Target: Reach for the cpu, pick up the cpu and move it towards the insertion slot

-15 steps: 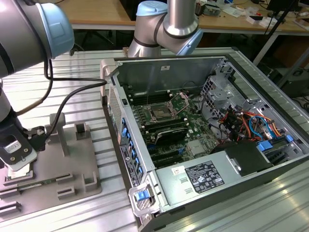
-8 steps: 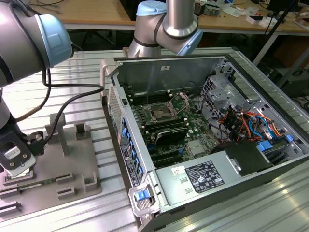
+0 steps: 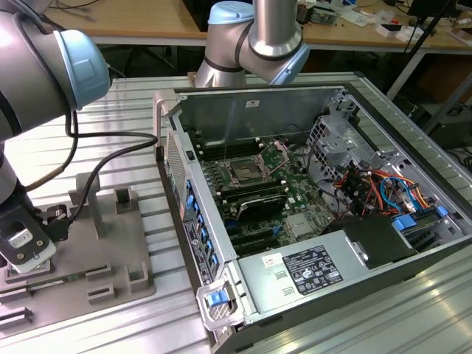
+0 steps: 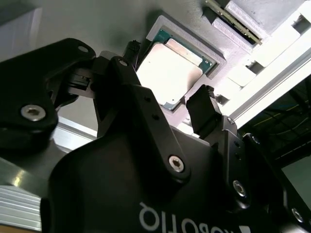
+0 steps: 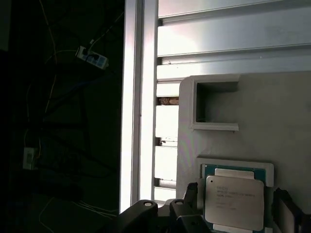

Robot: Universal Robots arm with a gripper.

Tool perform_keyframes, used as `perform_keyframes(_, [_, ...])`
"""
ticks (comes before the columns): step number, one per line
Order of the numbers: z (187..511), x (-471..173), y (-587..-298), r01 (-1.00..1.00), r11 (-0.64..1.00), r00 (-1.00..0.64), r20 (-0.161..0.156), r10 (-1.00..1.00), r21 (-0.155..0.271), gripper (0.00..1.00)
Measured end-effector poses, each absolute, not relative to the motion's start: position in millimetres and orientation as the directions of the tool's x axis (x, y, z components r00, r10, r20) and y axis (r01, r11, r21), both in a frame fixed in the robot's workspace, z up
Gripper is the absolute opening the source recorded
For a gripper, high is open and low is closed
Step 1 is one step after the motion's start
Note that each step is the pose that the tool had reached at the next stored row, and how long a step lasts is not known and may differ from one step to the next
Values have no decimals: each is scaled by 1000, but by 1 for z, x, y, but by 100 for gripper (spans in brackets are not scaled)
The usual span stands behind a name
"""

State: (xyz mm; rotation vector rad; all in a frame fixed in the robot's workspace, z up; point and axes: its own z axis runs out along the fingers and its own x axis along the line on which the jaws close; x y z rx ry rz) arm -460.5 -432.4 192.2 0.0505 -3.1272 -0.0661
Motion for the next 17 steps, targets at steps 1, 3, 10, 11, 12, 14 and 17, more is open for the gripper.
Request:
perform_keyframes(1, [192,-460,-433,-33,999,-999,12,-34,42,67])
perform_keyframes(3, [191,-461,-433,-33,999,-999,13,-34,42,67])
perform_keyframes(10, [188,-461,-433,-33,999,-999,13,-34,42,59])
perform_keyframes(11, [188,-461,-433,-33,999,-999,13,-34,42,59])
perform_keyframes(12, [188,-461,-433,-33,999,-999,13,-34,42,57])
perform_keyframes(14, [188,-461,-433,-33,999,-999,13,-34,42,55])
perform_keyframes(17, [191,-461,-433,-33,999,-999,13,-34,42,55])
